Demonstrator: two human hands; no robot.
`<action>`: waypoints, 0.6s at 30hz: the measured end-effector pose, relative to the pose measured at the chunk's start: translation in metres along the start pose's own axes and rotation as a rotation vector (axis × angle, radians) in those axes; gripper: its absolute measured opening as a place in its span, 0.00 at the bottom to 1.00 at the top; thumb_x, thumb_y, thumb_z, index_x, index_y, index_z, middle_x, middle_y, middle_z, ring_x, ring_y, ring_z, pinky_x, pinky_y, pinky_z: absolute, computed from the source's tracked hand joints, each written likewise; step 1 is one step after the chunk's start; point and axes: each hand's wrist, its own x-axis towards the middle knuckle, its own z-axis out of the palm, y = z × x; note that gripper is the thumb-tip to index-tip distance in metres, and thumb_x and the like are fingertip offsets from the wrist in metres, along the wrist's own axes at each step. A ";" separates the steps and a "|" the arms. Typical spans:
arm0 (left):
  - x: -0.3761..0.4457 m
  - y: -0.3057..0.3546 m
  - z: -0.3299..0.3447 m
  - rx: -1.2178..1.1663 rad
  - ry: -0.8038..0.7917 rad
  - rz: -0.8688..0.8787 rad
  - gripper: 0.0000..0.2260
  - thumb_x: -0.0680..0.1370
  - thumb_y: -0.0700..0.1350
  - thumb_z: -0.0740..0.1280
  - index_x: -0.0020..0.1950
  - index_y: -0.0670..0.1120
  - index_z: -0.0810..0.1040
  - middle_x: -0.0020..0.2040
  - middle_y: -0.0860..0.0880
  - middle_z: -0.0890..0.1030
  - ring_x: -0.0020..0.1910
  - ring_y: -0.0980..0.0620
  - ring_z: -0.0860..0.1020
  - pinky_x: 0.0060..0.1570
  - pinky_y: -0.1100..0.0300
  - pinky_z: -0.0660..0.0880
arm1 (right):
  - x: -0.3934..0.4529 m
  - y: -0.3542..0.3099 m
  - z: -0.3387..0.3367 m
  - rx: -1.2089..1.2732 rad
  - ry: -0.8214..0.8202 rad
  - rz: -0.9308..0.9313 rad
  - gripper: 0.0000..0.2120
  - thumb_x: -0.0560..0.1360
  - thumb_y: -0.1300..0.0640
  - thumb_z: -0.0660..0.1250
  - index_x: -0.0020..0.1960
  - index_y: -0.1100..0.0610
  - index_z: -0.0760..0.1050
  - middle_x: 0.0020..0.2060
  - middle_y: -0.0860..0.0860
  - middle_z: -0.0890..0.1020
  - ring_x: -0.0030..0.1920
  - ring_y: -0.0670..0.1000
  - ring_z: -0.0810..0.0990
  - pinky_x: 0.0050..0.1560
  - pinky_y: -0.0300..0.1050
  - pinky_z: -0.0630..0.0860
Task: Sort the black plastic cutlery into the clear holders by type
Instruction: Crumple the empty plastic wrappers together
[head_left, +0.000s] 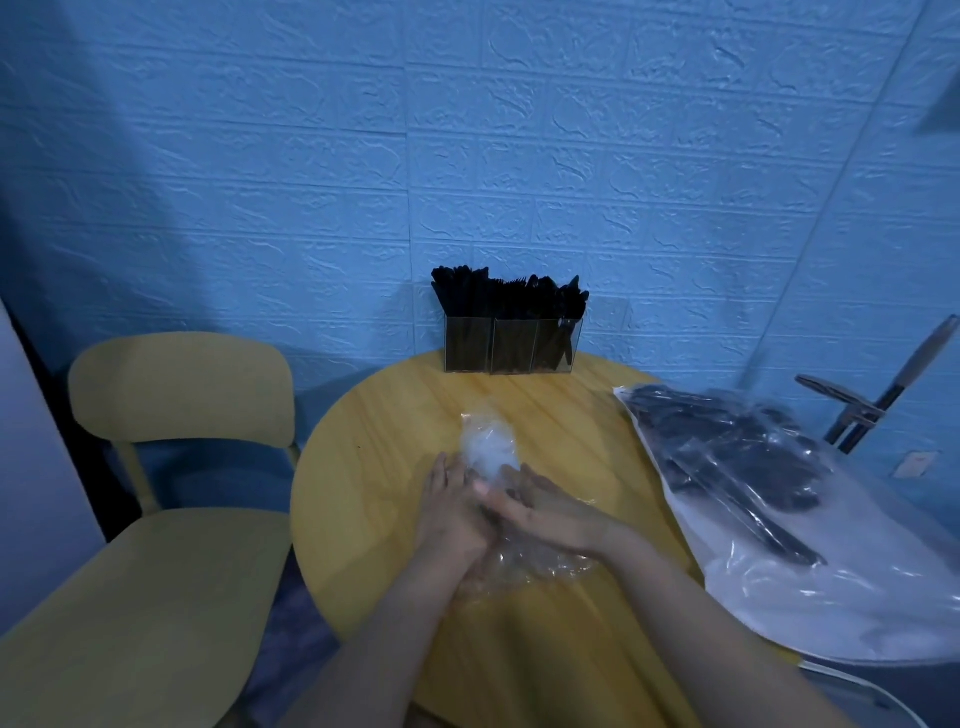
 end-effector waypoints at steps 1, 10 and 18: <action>0.000 0.000 -0.001 -0.003 -0.026 -0.003 0.28 0.81 0.58 0.50 0.78 0.47 0.52 0.79 0.47 0.48 0.77 0.46 0.39 0.75 0.52 0.41 | -0.002 -0.004 0.002 -0.058 -0.007 0.000 0.48 0.68 0.23 0.49 0.78 0.51 0.44 0.78 0.51 0.45 0.77 0.51 0.42 0.75 0.52 0.46; 0.004 -0.009 -0.019 -0.404 -0.154 -0.018 0.23 0.84 0.51 0.42 0.78 0.45 0.52 0.79 0.47 0.48 0.77 0.48 0.40 0.73 0.52 0.37 | 0.001 -0.009 0.019 -0.156 -0.004 -0.039 0.58 0.59 0.18 0.49 0.78 0.51 0.43 0.77 0.54 0.43 0.77 0.56 0.39 0.76 0.55 0.45; -0.008 -0.012 -0.025 -1.219 -0.021 -0.097 0.29 0.79 0.37 0.58 0.78 0.50 0.51 0.79 0.51 0.46 0.77 0.53 0.47 0.74 0.56 0.49 | 0.000 -0.025 0.038 -0.149 0.107 0.019 0.49 0.71 0.36 0.65 0.78 0.54 0.39 0.76 0.58 0.39 0.76 0.57 0.37 0.75 0.54 0.39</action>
